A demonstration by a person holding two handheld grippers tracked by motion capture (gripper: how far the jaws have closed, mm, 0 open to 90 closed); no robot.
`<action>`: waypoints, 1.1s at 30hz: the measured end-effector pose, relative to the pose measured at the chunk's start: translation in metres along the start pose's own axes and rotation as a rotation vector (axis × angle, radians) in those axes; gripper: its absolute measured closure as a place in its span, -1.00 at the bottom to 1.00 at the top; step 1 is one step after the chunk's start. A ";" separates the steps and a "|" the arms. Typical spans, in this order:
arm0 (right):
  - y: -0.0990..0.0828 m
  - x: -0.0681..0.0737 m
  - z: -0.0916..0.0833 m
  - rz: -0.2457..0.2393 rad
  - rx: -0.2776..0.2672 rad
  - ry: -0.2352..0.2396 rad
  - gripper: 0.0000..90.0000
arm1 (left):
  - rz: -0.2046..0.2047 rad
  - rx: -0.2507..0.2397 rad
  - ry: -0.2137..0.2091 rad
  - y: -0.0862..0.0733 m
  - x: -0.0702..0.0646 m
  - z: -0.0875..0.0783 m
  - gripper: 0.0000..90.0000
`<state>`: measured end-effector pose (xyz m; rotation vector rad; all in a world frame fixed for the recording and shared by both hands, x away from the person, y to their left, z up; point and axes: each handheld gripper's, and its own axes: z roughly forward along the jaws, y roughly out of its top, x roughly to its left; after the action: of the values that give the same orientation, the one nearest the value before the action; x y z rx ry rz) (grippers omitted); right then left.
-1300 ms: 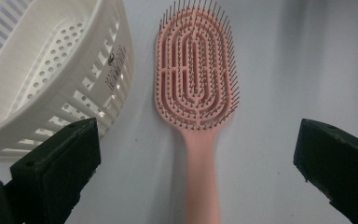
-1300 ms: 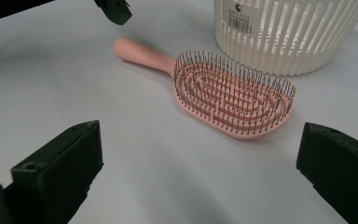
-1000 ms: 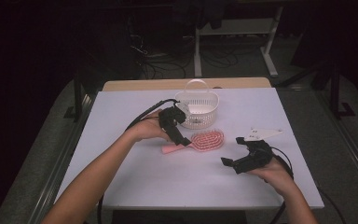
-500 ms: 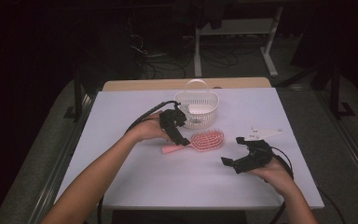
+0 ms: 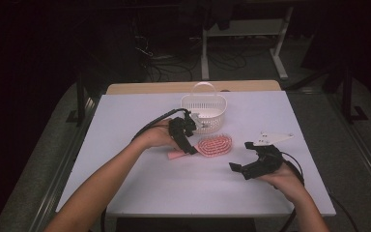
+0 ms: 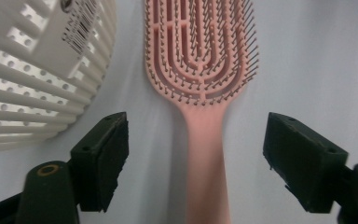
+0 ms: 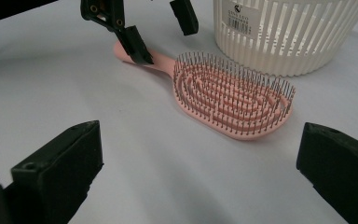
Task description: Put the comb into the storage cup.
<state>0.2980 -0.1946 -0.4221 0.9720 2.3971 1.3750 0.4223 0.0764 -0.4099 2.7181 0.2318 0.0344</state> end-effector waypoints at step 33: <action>0.000 0.000 0.000 0.001 0.005 -0.001 -1.00 | -0.015 0.088 -0.025 0.003 -0.004 0.021 -0.05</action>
<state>0.2981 -0.1945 -0.4226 0.9753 2.4004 1.3694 0.4197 0.0647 -0.4280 2.8024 0.2516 -0.0144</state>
